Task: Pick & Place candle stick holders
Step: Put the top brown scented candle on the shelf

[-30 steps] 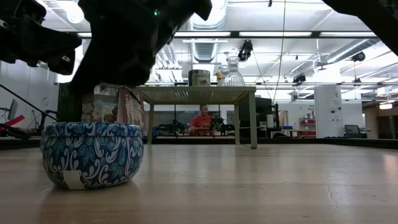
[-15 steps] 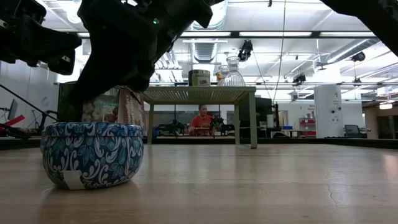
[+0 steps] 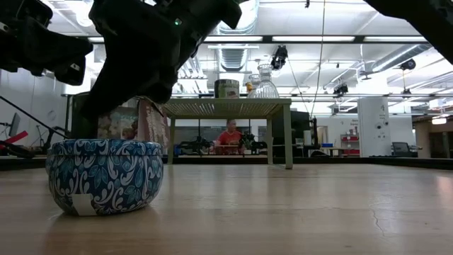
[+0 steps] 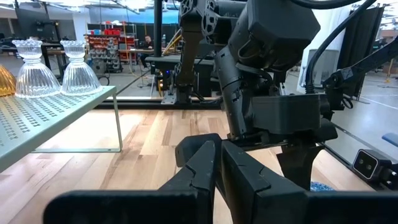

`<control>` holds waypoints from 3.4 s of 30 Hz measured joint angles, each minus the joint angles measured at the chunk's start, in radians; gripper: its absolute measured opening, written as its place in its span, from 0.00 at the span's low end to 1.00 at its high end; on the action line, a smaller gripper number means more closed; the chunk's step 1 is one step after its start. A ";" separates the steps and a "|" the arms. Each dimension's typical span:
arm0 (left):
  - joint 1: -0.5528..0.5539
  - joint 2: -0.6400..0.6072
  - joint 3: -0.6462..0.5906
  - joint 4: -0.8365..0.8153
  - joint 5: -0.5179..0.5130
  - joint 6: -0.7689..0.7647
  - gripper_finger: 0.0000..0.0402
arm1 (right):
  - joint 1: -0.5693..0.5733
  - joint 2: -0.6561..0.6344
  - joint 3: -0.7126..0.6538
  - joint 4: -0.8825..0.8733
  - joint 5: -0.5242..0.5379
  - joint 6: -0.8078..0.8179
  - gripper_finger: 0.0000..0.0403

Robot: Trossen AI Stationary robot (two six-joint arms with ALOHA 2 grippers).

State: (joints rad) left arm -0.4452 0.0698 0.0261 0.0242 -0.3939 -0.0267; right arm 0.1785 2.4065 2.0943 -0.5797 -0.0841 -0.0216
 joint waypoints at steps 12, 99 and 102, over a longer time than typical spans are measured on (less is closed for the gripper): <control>0.000 0.000 0.000 0.000 0.000 0.000 0.07 | -0.003 0.000 0.079 -0.084 0.000 -0.004 0.85; 0.000 0.000 0.000 0.001 0.000 0.000 0.07 | -0.468 -0.246 0.207 -0.527 0.114 0.020 0.85; 0.000 0.000 0.000 0.001 0.000 0.000 0.07 | -0.459 -0.255 0.205 -0.531 0.135 -0.002 0.85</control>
State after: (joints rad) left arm -0.4450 0.0700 0.0261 0.0250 -0.3941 -0.0269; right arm -0.2802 2.1514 2.2994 -1.1103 0.0512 -0.0237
